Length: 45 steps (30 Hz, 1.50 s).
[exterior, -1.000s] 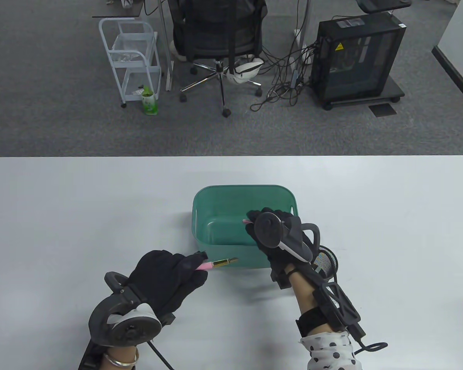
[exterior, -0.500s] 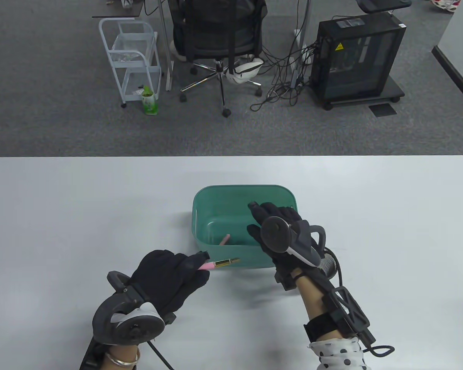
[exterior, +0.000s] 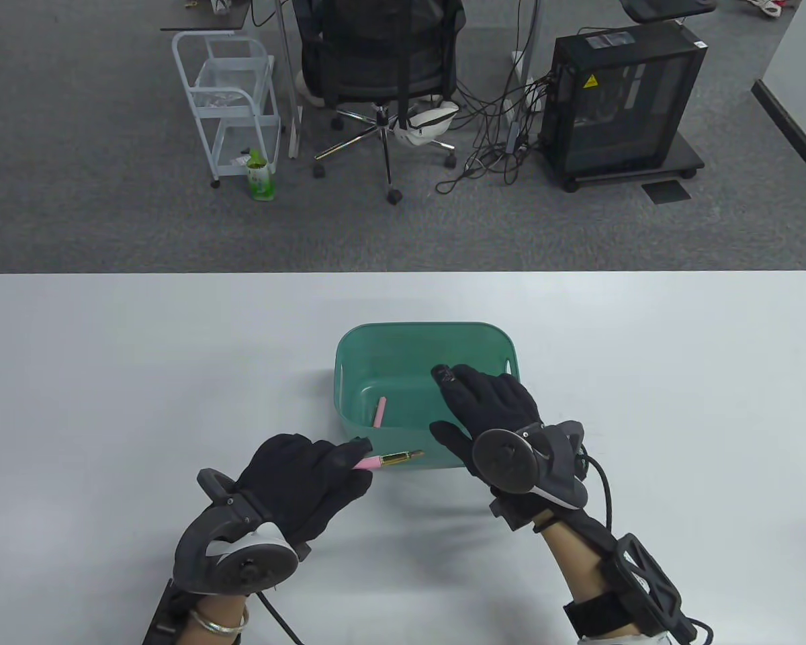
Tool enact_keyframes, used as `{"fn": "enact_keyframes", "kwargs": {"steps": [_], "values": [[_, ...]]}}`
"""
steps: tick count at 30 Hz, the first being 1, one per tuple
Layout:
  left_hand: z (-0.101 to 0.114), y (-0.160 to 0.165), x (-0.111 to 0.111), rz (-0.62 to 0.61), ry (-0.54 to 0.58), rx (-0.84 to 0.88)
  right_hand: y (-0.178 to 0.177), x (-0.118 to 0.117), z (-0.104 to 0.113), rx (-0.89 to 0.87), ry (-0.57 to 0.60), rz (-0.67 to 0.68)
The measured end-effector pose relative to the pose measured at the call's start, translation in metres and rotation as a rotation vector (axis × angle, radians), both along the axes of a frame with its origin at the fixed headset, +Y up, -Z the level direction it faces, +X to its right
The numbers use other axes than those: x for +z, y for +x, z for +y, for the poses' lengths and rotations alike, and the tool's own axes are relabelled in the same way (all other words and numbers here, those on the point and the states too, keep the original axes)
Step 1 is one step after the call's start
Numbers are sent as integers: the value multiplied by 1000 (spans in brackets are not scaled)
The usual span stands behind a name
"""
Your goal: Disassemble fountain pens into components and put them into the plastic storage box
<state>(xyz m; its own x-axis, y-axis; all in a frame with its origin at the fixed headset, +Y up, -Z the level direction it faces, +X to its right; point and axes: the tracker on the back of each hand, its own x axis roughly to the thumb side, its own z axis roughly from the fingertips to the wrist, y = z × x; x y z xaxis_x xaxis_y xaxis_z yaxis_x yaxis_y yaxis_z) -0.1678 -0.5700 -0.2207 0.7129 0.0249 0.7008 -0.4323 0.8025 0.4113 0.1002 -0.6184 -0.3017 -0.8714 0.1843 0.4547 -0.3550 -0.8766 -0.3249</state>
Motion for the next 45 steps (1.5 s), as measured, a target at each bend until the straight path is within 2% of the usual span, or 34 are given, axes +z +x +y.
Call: {"fn": "enact_keyframes", "kwargs": {"steps": [8, 16, 28, 45], "values": [[-5, 2, -5, -6, -13, 1, 5, 34, 5, -50, 109, 57], [-6, 3, -7, -18, -22, 9, 16, 57, 4, -112, 198, 67], [-16, 17, -9, -45, -13, -33, 23, 70, 12, -121, 233, 87], [-24, 29, -8, -93, 24, -49, 22, 75, 14, -121, 226, 123]]}}
